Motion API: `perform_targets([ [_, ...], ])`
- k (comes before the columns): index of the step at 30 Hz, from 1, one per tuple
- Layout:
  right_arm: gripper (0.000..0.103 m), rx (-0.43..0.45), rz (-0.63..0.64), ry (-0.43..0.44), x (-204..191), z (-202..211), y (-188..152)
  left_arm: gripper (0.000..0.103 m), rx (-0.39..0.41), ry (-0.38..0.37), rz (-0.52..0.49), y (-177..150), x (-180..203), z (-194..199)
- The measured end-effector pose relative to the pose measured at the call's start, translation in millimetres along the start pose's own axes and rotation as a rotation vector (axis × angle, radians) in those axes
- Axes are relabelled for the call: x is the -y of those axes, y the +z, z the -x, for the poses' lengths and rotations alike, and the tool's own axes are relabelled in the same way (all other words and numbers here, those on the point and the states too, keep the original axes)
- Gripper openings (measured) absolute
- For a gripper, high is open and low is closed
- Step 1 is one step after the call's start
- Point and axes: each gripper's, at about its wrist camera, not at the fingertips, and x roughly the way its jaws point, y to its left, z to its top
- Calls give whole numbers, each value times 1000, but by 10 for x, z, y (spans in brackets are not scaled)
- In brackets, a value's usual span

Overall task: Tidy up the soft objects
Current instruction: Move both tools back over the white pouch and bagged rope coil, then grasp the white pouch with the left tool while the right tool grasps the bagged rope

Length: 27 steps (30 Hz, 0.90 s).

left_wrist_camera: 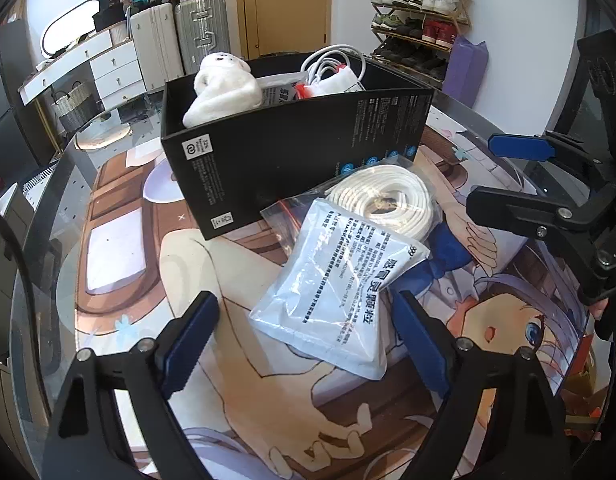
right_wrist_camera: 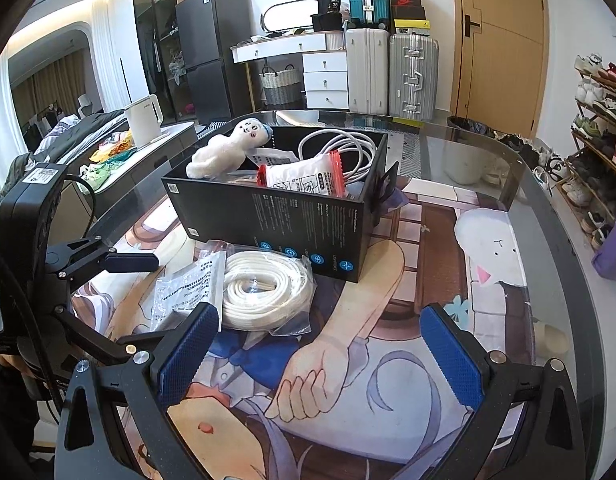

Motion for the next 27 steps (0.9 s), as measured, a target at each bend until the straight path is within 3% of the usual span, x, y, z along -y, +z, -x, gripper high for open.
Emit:
perform_targets([
  [6,102,0,0,1,-1,0,1,78,12,-6,-17,-4,18,18],
  [10,102,-1,1,0,-1,0,2,61,23,-9,-23,-5,24,42],
  [27,102,-4,1,-1,4,-23,-43,55,49,-35,-13,-28,-20,176],
])
